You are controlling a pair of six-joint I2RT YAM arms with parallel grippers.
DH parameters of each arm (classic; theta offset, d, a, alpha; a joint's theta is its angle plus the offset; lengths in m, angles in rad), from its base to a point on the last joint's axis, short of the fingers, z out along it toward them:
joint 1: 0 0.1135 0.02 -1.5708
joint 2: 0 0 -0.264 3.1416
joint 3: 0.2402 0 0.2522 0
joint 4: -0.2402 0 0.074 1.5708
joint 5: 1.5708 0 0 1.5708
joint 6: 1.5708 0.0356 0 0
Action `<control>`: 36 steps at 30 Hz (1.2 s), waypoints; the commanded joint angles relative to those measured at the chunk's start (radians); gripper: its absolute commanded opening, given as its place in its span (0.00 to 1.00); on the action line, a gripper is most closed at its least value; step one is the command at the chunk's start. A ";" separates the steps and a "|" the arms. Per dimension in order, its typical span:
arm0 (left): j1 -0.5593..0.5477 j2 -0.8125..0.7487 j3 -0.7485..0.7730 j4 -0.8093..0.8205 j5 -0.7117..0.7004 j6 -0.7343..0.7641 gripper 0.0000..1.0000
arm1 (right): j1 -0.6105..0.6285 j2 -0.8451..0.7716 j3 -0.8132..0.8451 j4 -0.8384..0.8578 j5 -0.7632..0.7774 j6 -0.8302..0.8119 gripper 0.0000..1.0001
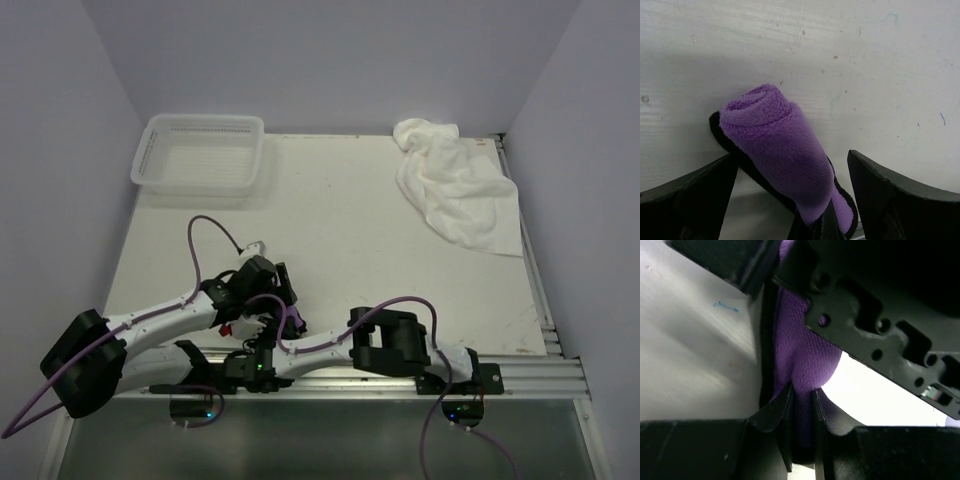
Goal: Roll the towels
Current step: Roll the towel
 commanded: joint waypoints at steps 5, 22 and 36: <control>-0.033 0.067 -0.017 0.005 -0.018 0.009 0.92 | -0.044 0.073 0.029 0.094 -0.200 0.057 0.00; -0.033 0.234 0.012 0.013 -0.080 0.073 0.41 | -0.013 0.047 -0.002 0.087 -0.136 0.089 0.07; -0.032 0.234 0.026 0.025 -0.103 0.131 0.31 | 0.031 -0.198 -0.202 0.008 -0.053 0.273 0.53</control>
